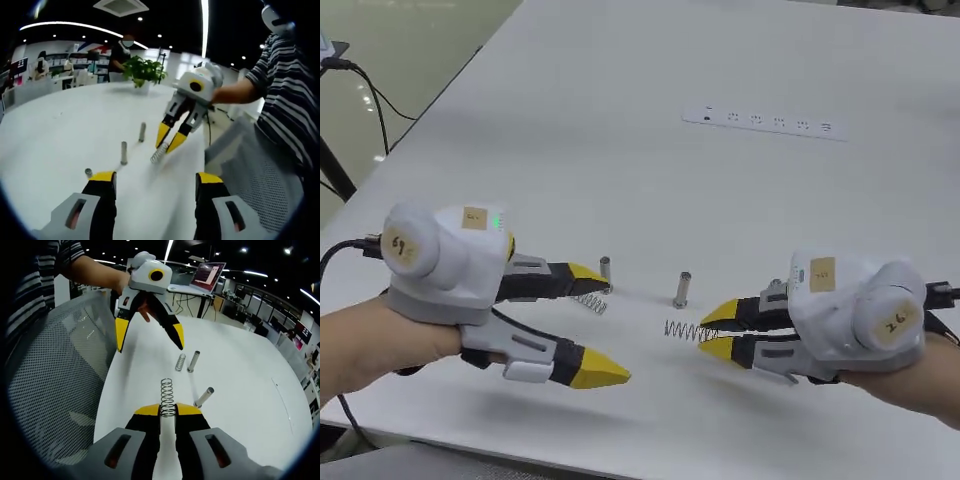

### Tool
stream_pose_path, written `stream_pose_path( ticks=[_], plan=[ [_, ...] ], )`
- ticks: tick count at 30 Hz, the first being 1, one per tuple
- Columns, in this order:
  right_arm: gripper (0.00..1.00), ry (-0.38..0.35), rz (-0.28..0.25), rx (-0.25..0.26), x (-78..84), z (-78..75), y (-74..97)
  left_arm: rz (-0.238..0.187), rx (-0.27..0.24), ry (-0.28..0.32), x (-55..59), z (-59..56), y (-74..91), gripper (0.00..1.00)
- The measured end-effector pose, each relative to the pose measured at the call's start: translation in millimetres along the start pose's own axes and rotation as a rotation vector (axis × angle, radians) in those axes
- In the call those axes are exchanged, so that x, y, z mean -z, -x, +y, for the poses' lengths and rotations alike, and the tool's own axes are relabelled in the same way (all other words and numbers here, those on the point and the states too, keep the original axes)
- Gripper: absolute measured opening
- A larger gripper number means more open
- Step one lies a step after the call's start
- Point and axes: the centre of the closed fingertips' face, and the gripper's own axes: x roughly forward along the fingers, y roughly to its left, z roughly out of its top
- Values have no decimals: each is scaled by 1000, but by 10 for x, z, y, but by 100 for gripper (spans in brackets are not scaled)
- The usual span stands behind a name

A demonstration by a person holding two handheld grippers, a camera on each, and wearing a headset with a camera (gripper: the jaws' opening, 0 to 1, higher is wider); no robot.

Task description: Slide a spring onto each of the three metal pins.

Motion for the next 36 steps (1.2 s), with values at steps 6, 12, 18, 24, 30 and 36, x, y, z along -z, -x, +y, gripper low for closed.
stream_pose_path(
  ticks=[6, 12, 18, 24, 30, 36],
  plan=[
    [7, 7, -32, -1, -78, 25, 58, -28, 32, -7, -119, -40, -136, 46],
    [7, 10, -44, 6, -119, 6, 97, -25, 66, -19, -154, -91, -263, 37],
    [7, 19, -53, 3, -131, 28, 109, -17, 82, -37, -164, -99, -374, 29],
    [7, 17, -63, -3, -143, 51, 104, -14, 106, -47, -175, -152, -465, 24],
    [7, 22, -67, 5, -163, 28, 126, -16, 115, -60, -188, -166, -494, 19],
    [7, 25, -67, 5, -166, 26, 138, -19, 118, -67, -195, -169, -497, 14]
  ],
)
